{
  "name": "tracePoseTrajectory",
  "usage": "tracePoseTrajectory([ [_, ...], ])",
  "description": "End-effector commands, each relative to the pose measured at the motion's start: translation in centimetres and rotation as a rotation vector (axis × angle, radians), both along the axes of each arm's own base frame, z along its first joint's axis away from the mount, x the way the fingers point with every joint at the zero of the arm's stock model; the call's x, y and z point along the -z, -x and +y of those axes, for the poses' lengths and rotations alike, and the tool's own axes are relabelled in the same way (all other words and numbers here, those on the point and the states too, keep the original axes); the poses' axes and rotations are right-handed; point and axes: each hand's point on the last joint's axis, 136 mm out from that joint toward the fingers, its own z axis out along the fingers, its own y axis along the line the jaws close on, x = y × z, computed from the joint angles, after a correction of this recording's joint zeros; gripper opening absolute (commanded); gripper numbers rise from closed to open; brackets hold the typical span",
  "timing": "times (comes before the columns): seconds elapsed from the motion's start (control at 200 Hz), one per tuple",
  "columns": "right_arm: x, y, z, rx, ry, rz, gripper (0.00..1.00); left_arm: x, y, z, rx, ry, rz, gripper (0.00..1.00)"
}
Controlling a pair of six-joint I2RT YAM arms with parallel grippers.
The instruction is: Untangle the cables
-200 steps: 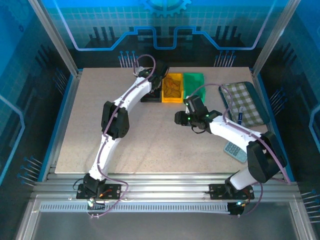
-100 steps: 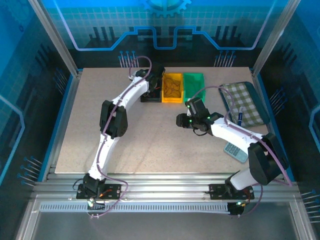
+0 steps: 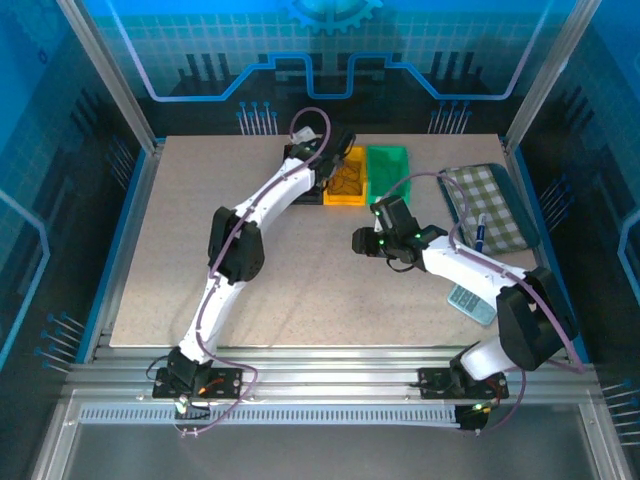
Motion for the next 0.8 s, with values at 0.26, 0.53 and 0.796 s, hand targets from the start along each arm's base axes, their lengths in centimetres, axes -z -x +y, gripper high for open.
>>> tracePoseTrajectory([
  [0.26, -2.6, -2.3, -7.7, 0.151, 0.11, -0.109, 0.47, -3.0, 10.4, 9.8, -0.026, -0.077, -0.036, 0.78],
  [0.53, -3.6, -3.7, -8.4, 0.142, 0.064, -0.096, 0.47, -0.1, 13.0, 11.0, 0.01, -0.09, 0.08, 0.78],
  [0.796, -2.4, -3.4, -6.3, 0.119, 0.002, -0.041, 0.46, -0.6, 6.7, 4.7, 0.35, -0.151, 0.188, 0.69],
])
